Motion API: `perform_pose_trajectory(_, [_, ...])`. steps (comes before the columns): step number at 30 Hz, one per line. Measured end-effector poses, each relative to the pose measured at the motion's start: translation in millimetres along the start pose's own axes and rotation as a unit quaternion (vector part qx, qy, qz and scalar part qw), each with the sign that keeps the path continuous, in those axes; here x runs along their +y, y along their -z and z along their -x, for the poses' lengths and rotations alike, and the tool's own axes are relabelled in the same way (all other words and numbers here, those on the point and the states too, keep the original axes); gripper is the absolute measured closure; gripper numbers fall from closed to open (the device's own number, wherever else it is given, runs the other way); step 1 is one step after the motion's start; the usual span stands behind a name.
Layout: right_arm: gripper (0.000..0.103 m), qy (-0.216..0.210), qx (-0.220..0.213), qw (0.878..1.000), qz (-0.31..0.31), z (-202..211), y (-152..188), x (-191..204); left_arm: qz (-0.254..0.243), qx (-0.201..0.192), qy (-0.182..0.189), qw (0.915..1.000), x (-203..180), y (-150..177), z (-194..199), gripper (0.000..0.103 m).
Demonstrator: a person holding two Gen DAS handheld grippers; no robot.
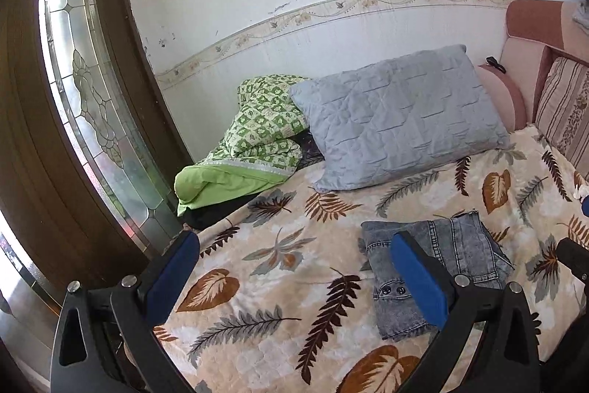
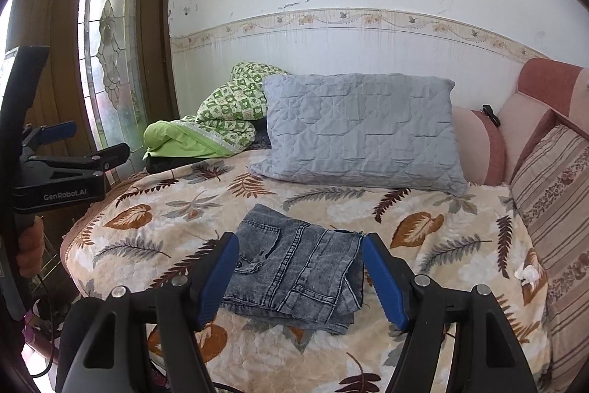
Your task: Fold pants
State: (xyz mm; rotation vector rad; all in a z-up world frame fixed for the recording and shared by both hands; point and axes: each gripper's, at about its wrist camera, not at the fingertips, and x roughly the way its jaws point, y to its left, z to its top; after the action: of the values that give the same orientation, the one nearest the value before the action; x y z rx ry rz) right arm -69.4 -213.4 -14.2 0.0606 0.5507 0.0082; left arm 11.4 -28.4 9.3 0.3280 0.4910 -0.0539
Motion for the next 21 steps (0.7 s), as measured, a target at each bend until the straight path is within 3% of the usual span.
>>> perform_pose_trajectory(21, [0.030, 0.001, 0.060, 0.997, 0.040, -35.3, 13.5, 36.7, 0.037, 0.057, 0.042, 0.9968, 19.1, 50.1, -44.2, 0.000])
